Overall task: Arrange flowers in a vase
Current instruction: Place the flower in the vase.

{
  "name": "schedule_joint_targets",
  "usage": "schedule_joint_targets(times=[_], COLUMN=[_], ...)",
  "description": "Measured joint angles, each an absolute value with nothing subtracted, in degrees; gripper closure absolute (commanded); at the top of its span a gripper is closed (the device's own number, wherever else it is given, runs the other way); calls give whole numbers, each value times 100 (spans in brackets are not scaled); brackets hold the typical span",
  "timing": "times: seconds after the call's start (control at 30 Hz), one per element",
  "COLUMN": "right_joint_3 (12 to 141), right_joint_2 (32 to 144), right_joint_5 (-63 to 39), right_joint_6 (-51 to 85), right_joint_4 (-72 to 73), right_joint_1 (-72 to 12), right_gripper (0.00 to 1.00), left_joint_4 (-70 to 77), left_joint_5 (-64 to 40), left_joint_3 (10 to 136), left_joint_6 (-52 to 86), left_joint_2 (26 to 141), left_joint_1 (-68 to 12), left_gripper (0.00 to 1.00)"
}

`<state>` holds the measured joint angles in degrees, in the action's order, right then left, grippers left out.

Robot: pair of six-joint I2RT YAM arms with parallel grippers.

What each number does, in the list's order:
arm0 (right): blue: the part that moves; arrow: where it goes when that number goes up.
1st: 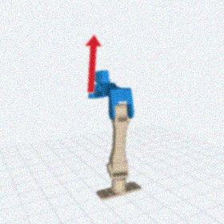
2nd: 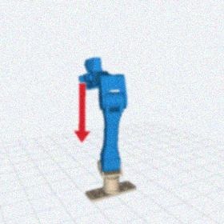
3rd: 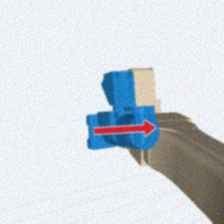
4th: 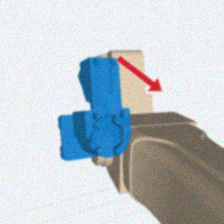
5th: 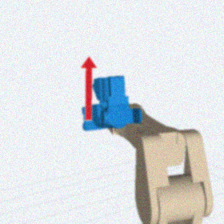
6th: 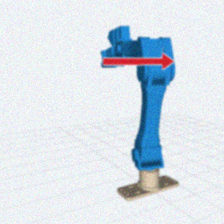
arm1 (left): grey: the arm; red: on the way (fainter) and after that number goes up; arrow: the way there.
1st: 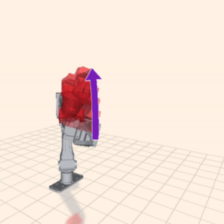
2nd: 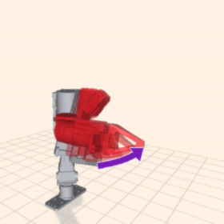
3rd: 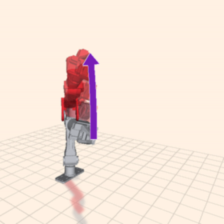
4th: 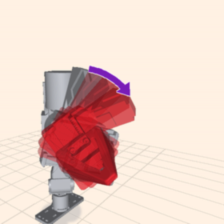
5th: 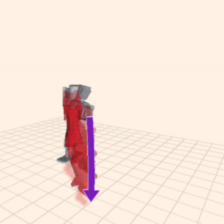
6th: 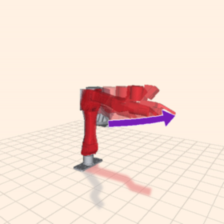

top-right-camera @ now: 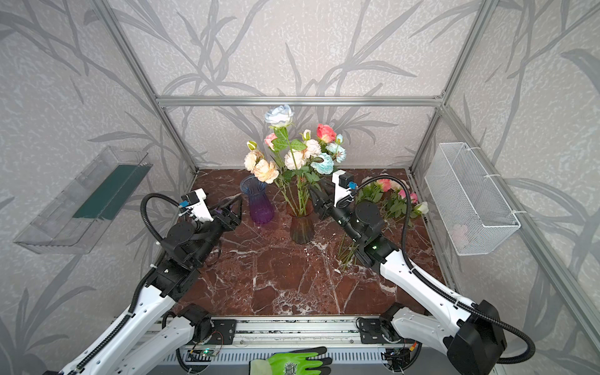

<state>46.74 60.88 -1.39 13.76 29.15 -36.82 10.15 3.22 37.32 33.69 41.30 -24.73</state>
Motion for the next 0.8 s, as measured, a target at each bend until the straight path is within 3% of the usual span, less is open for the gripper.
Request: schedule_joint_targets(times=[0.2,0.37,0.63,0.8], right_joint_3=[4532,4519,4180,3872], right_joint_2=[5511,5144,5459,5944], right_joint_5=[110,263,-631,-1129], right_joint_6=[1396,1533,2888,3288], right_joint_4=[2375,1872,1186,950], right_joint_1=[-3680,-3485,-1087,-663], right_gripper=[47,55,80,87], left_joint_4=[1396,1614,1857,1743], left_joint_5=[-134,-412,-1066,-1509], left_joint_3=[3651,3603,3629,3758], left_joint_6=[3406,3413,3570,3664], left_joint_2=[4134,4134,4451,5078], left_joint_1=[-2473,-2473,-2530,-2803], left_gripper=[28,28,34,41])
